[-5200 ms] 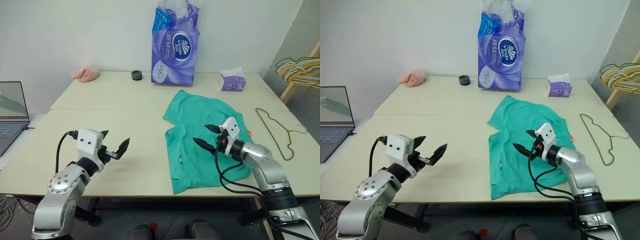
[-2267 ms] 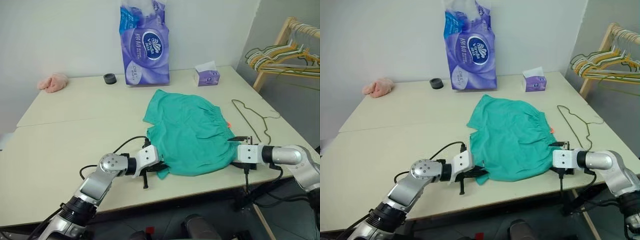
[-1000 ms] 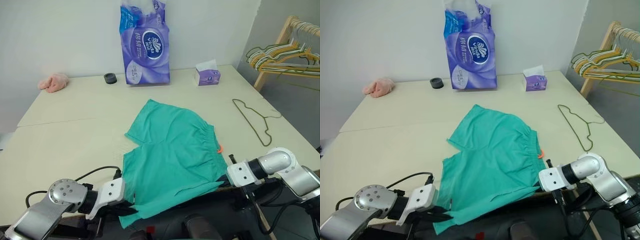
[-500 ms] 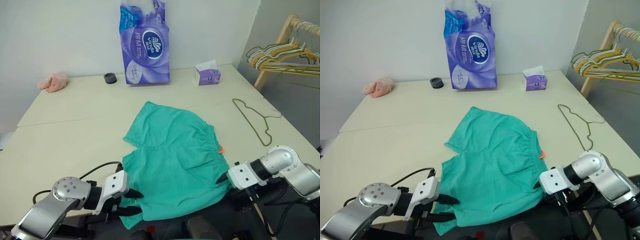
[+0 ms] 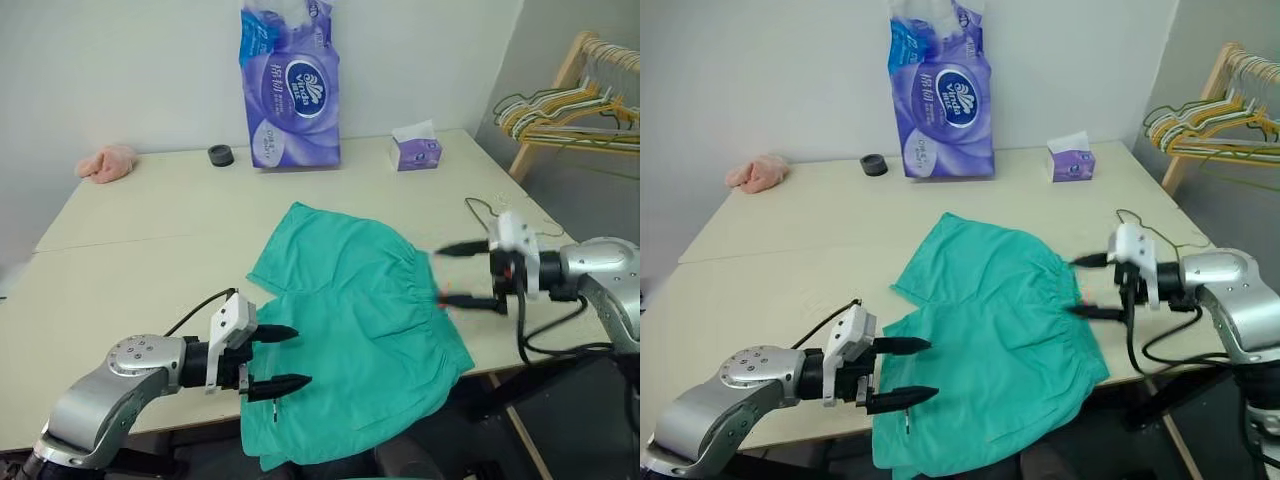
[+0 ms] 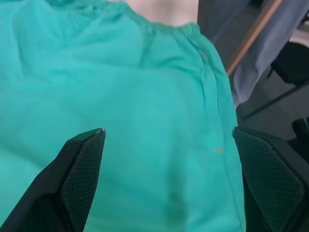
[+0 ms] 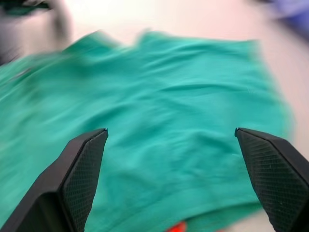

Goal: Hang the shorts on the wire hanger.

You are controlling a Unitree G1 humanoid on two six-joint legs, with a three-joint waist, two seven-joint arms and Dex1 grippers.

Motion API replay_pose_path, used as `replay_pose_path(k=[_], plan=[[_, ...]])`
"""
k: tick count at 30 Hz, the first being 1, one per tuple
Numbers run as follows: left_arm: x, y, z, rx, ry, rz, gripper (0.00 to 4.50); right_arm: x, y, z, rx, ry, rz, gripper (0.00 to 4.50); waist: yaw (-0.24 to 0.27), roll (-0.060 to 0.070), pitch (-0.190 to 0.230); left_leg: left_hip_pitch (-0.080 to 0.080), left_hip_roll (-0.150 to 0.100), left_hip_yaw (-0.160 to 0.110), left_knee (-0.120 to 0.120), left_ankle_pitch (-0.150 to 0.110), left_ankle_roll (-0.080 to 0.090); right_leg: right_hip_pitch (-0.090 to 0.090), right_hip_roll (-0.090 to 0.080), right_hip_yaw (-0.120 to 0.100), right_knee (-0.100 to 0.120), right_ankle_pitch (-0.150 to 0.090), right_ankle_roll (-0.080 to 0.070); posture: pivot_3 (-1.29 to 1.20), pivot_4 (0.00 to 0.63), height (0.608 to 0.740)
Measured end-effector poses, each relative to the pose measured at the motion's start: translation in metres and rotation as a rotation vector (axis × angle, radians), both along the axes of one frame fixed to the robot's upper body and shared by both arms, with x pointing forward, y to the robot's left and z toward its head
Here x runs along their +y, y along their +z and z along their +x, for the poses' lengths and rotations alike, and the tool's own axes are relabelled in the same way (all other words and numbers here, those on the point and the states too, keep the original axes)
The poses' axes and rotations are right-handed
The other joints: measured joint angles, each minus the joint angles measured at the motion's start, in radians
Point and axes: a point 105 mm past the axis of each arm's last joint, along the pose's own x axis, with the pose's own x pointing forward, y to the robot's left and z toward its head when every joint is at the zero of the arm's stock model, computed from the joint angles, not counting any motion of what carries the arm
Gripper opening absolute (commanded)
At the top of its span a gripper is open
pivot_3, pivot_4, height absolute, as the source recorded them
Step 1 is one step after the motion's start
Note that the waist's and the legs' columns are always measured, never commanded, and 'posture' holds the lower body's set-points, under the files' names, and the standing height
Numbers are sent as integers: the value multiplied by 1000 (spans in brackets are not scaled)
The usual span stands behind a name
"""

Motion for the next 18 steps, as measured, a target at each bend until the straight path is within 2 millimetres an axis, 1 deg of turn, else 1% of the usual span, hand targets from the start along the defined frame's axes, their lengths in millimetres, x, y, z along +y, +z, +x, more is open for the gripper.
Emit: replay_pose_path(k=[2, 3, 5, 8, 10, 12, 14, 18], plan=[[-6, 16, 16, -96, 36, -28, 4445, -22, 2, 23, -42, -214, 53, 4500, 4, 0, 0, 0, -1, 0, 0, 0, 0, 0, 3, 0, 0, 0, -1, -295, 53, 740], [-10, 23, 23, -138, 54, -41, 4445, -33, 0, 29, -51, -299, 57, 4500, 5, 0, 0, -1, -2, 0, 0, 0, 0, 0, 3, 0, 0, 1, -1, -295, 53, 740], [-15, 34, 34, -199, 89, -53, 4445, -51, -14, 39, -34, -451, 42, 4500, 2, 0, 0, -1, -2, 1, 0, 0, 0, 0, 3, 2, 0, 2, -2, -299, 57, 740], [-23, 42, 44, -248, 107, -50, 4445, -78, -39, 48, 30, -641, 5, 4500, -3, 0, 0, -1, -4, 4, 0, 0, 0, -1, 3, 6, 0, 3, -1, -303, 58, 740], [-30, 45, 52, -269, 105, -42, 4445, -103, -55, 54, 74, -793, -36, 4500, -4, 1, 0, 0, -5, 6, 0, 0, 0, -1, 2, 9, 0, 4, 0, -302, 58, 740], [-33, 45, 59, -279, 111, -27, 4445, -119, -64, 57, 107, -876, -54, 4500, -8, 1, 0, 1, -5, 6, 0, 0, 1, -1, 3, 10, 0, 4, 0, -302, 58, 740], [-36, 45, 67, -279, 106, -5, 4445, -129, -69, 62, 127, -931, -67, 4500, -15, 1, 0, 1, -5, 6, 0, 0, 1, -1, 3, 11, 0, 4, 1, -299, 55, 740], [-42, 48, 74, -279, 65, 8, 4445, -138, -72, 70, 136, -989, -78, 4500, -30, 1, 0, 1, -6, 6, -1, 0, 1, -1, 3, 12, 0, 3, 2, -300, 55, 740]])
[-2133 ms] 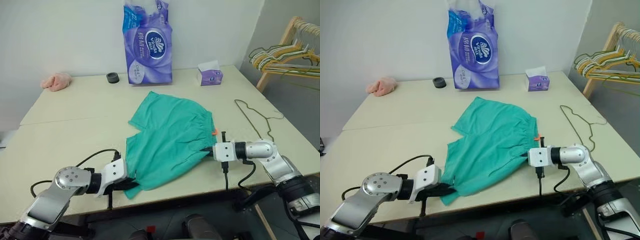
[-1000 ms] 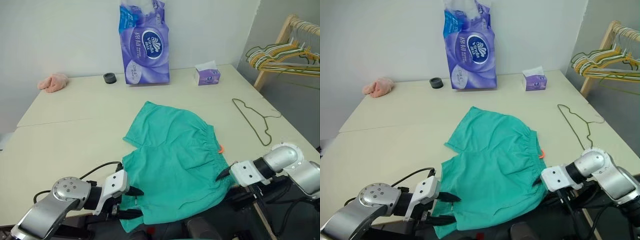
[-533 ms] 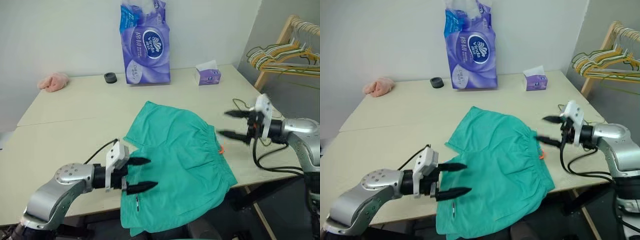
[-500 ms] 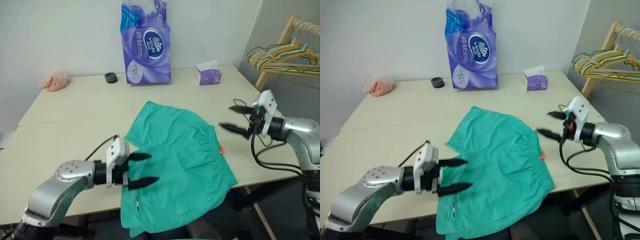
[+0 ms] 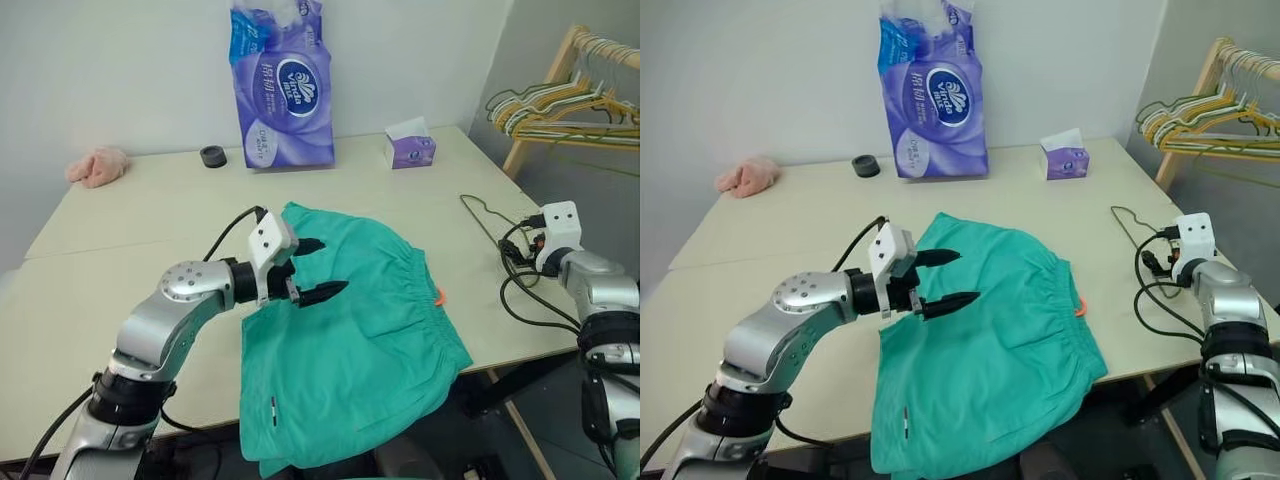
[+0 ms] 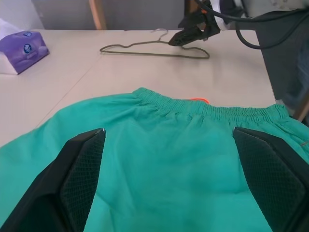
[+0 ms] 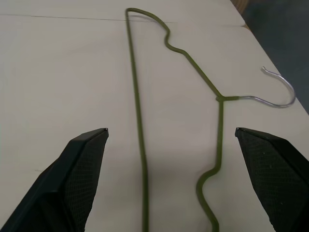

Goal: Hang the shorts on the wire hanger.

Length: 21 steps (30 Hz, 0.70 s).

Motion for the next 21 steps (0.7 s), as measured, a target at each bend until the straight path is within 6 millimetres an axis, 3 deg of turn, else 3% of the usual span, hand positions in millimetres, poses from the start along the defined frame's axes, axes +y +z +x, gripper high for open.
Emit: replay_pose_path(k=[4, 10, 21], plan=[[-9, -1, 1, 23, -75, 13, 4445, -6, -9, 4, 29, -49, 16, 4500, -12, 0, 0, 0, -1, 1, 0, 0, 0, 0, -1, 1, 0, 0, 0, -299, 54, 740], [-22, 15, -2, -15, -203, 20, 4445, -3, -28, 5, 107, -97, 53, 4500, -28, 0, 0, 0, -2, 0, 0, 0, 0, 0, -1, 1, 0, -1, 1, -297, 56, 740], [-22, 9, -2, -13, -210, 34, 4445, -5, -31, 3, 114, -155, 124, 4500, -29, 0, 0, 1, -3, 0, 0, 0, 0, 2, -3, 1, -1, -1, 3, -293, 55, 740]])
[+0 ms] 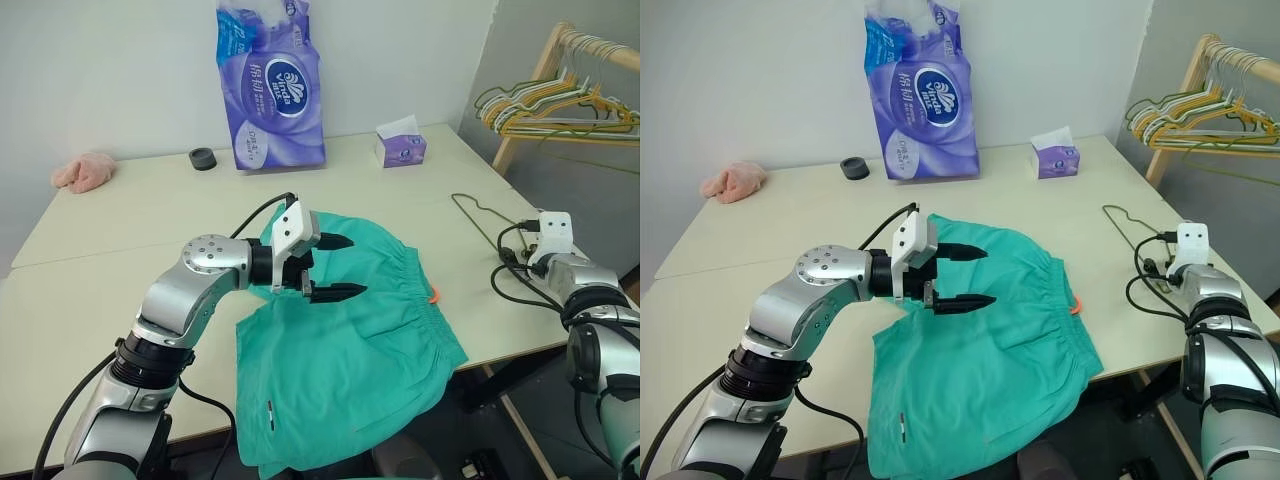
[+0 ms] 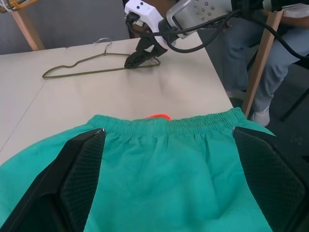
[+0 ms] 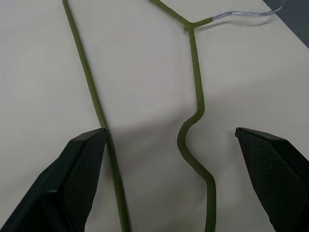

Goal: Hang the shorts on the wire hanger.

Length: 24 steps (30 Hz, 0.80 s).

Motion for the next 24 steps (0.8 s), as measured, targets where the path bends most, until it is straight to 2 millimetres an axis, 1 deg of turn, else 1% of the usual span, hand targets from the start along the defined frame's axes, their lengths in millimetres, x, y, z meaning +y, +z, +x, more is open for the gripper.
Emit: replay_pose_path(k=[3, 6, 11, 12, 14, 21, 24], plan=[[1, -3, -1, 7, 3, 1, 4445, 8, -4, 0, 18, 68, 10, 4500, 0, 0, 0, 0, 0, 0, 0, 0, 0, 0, 0, 0, 0, 0, 0, -282, 47, 740], [1, -6, -4, 11, 0, 2, 4445, 13, -5, -1, 35, 134, -9, 4500, -1, 0, 0, 0, 0, -1, 0, 0, 0, 0, 0, 0, 0, 0, 0, -284, 44, 740], [3, -10, -9, 20, -7, 8, 4445, 14, -3, -1, 23, 262, -176, 4500, 0, 0, -1, 0, 0, -1, 0, 0, 0, 0, 0, -1, 0, 0, 0, -284, 44, 740], [3, -10, -10, 22, -6, 9, 4445, 15, -3, -1, 21, 270, -183, 4500, 0, 0, -1, 1, 0, -1, 0, 0, 0, 0, 0, -1, 0, 0, 0, -296, 44, 740], [3, -11, -10, 25, -5, 8, 4445, 13, -3, -2, 2, 250, -168, 4500, -1, -1, -1, 1, 0, -1, 0, 0, 0, 1, 0, -1, 0, 0, 0, -294, 44, 740], [4, -12, -11, 32, -6, 0, 4445, 3, -9, -9, -79, 130, -9, 4500, 1, -1, -1, 0, -1, -1, 0, 0, 0, 1, -2, -1, 0, 0, 1, -290, 42, 740], [3, -10, -13, 39, -19, -16, 4445, -1, -3, -9, -132, 97, 43, 4500, 0, -1, -1, 0, -1, -1, 0, 0, 0, 1, -2, -1, 0, 0, 1, -290, 42, 740]])
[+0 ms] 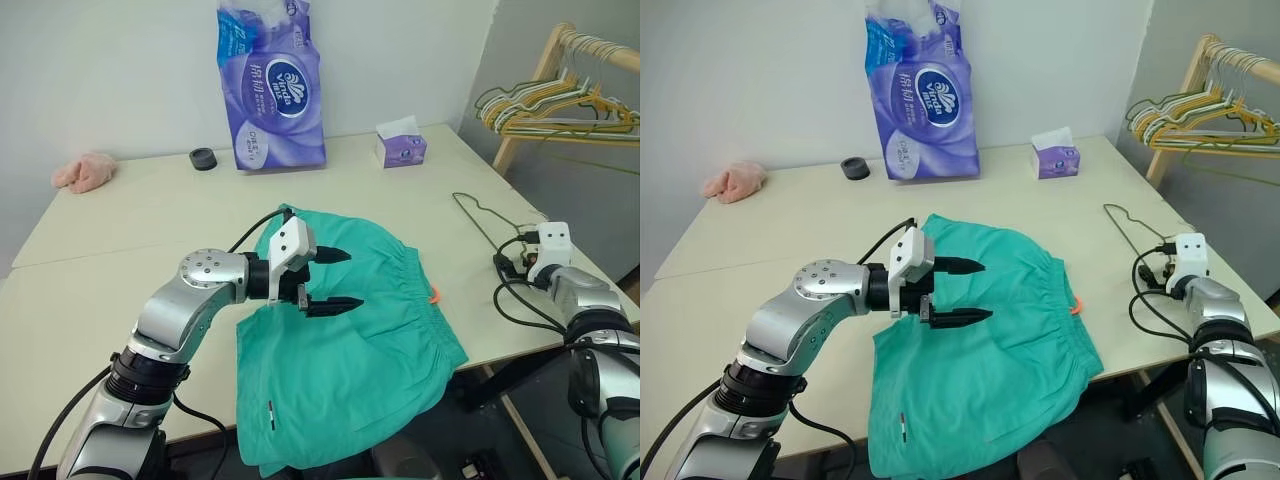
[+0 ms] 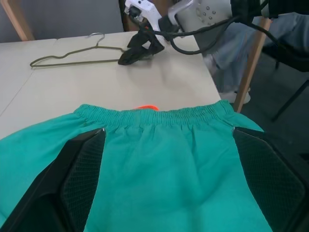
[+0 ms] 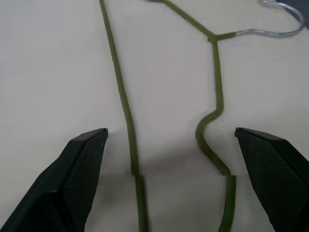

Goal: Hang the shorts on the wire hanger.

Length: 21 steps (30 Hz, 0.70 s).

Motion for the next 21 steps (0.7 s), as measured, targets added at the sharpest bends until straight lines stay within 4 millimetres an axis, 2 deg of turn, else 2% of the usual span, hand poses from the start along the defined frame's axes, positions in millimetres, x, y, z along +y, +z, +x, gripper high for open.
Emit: replay_pose_path(k=[4, 16, 19, 21], plan=[[-1, 2, -4, -3, -23, -5, 4445, -7, 7, -1, -43, -26, 27, 4500, 0, 0, 0, 0, 0, 0, 0, 0, 0, 0, 0, 0, 0, 0, 0, -290, 43, 740], [0, 1, -4, 3, -20, 0, 4445, -24, -9, -14, 51, -106, -21, 4500, 0, 0, 0, 0, 0, 1, 0, 0, 0, 0, 0, 1, 0, 0, 0, -290, 49, 740], [1, 0, -4, 3, -20, 0, 4500, -22, -8, -13, 80, -96, -32, 3915, 1, 0, 0, 0, 0, 1, 0, 0, 0, 0, 0, 1, 0, 0, 0, -290, 50, 740], [1, 0, -4, 3, -19, 0, 4500, -19, -9, -12, 95, -81, -28, 3294, 1, 0, 0, 0, 0, 0, 0, 0, 0, 0, 0, 0, 0, 0, 0, -290, 50, 740]])
